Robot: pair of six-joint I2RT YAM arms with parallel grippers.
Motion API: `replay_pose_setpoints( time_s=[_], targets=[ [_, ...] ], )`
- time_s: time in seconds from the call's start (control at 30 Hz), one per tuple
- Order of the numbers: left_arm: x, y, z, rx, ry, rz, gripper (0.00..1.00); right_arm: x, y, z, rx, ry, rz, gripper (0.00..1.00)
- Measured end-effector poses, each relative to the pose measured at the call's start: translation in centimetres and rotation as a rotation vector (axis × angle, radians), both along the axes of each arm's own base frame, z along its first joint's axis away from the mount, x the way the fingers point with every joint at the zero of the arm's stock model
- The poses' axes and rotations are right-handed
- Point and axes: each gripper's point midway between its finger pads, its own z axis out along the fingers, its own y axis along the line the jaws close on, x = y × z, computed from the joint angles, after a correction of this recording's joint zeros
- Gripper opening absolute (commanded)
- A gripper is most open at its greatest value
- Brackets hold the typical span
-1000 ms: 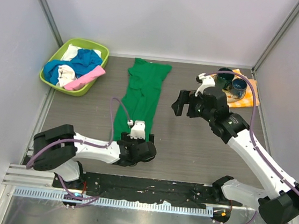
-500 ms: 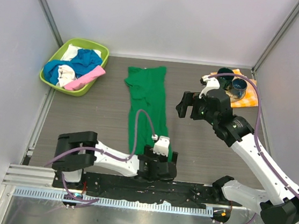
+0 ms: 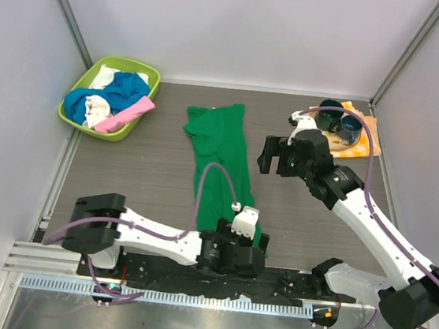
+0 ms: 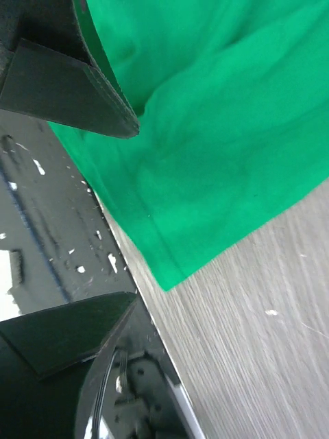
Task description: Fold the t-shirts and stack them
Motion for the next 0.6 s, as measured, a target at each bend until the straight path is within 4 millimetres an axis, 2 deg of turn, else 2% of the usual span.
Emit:
replay_pose_setpoints(
  time_s=[0.1,0.2,0.3,0.4,0.5,0.6],
  targets=[
    [0.3,0.9,4.4,-0.033,-0.013,0.015,1.0,0.4,0.0,-2.4,-0.031,0.059,-0.021,1.0],
    [0.6,2.2,9.2,-0.121,-0.009,0.056,1.0,0.0,-0.2,-5.3,-0.054,0.134,-0.043,1.0],
    [0.6,4.5,11.3,-0.177,0.02,0.1,1.0,-1.6,-0.6,-8.1,-0.072,0.215,-0.059,0.99],
    [0.3,7.4,10.2,-0.186,0.066,0.151,1.0,-4.0,-1.2,-10.3,-0.069,0.283,-0.07,0.97],
    [-0.1,10.2,6.9,-0.125,0.106,0.193,1.0,-6.3,-1.9,-11.1,-0.05,0.322,-0.079,0.96],
    [-0.2,12.3,4.1,-0.066,0.128,0.233,1.0,-7.6,-1.9,-11.1,-0.009,0.328,-0.076,0.95]
  ],
)
